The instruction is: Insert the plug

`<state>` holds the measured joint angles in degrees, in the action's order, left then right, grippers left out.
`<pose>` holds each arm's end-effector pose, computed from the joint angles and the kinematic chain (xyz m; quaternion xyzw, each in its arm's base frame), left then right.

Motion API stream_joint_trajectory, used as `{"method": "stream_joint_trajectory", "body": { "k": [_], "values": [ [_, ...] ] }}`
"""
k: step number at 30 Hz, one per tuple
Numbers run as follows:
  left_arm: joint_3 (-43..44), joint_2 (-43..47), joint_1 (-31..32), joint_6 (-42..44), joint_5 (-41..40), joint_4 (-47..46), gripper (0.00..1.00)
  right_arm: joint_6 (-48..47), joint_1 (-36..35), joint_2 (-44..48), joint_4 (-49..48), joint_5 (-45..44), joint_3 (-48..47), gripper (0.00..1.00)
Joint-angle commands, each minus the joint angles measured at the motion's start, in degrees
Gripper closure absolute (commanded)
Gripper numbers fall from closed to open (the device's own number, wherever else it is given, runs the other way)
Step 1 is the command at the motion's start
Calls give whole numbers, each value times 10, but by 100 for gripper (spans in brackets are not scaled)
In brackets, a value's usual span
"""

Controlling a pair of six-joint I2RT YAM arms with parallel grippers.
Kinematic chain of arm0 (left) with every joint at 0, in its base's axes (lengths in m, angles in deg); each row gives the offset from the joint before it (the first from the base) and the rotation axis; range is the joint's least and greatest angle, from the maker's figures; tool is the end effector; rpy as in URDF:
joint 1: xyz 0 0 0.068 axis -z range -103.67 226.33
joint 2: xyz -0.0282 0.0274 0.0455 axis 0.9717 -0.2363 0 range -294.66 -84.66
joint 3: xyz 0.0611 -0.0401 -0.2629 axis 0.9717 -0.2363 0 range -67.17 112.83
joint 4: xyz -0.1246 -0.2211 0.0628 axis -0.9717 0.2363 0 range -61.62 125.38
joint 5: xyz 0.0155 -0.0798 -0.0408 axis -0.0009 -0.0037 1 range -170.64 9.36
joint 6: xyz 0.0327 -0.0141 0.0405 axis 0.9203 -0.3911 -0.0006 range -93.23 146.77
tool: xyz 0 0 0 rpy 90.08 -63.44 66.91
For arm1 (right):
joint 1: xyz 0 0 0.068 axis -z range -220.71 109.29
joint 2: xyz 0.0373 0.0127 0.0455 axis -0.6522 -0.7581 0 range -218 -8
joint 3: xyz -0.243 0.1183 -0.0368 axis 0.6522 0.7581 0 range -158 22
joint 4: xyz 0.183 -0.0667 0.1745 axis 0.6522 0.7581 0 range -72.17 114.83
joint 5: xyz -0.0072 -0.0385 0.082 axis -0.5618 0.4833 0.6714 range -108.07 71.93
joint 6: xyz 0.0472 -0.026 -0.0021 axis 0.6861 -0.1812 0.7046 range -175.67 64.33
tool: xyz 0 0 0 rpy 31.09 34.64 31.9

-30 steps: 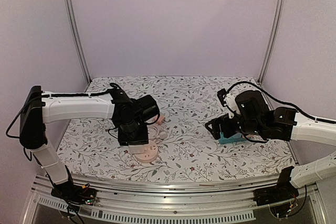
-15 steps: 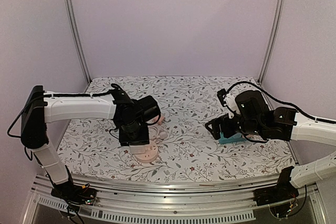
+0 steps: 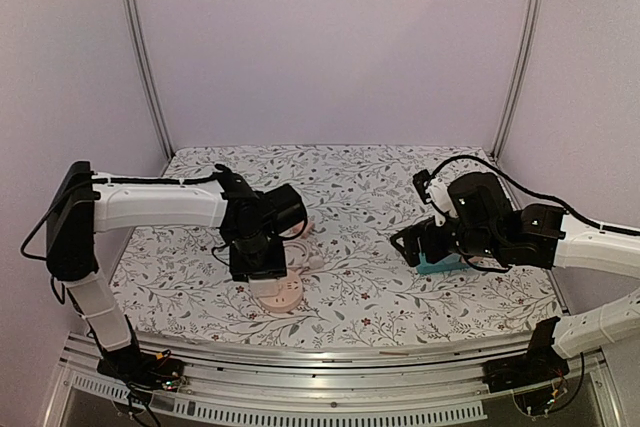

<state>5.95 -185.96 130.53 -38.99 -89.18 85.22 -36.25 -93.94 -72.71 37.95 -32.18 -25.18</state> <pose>0.1946 -0.2609 0.2008 -0.1036 0.9909 -0.0004 0.0861 0.1534 0.1910 0.2692 -0.2072 0.8679 0.1705 0.4180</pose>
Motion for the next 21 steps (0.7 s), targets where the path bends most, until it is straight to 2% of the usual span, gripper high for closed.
{"method": "stream_joint_trajectory", "body": {
  "k": [1, 10, 21],
  "values": [
    [-12, -20, -17, 0, 45, -14, 100, -1, 2, -7, -3, 7, 0, 1],
    [-6, -33, -23, 10, 51, -15, 100, -2, 2, -11, -4, 5, 0, 1],
    [-50, -34, -28, 12, 58, -55, 100, -2, 2, -15, -3, 6, -1, 1]
  ]
}}
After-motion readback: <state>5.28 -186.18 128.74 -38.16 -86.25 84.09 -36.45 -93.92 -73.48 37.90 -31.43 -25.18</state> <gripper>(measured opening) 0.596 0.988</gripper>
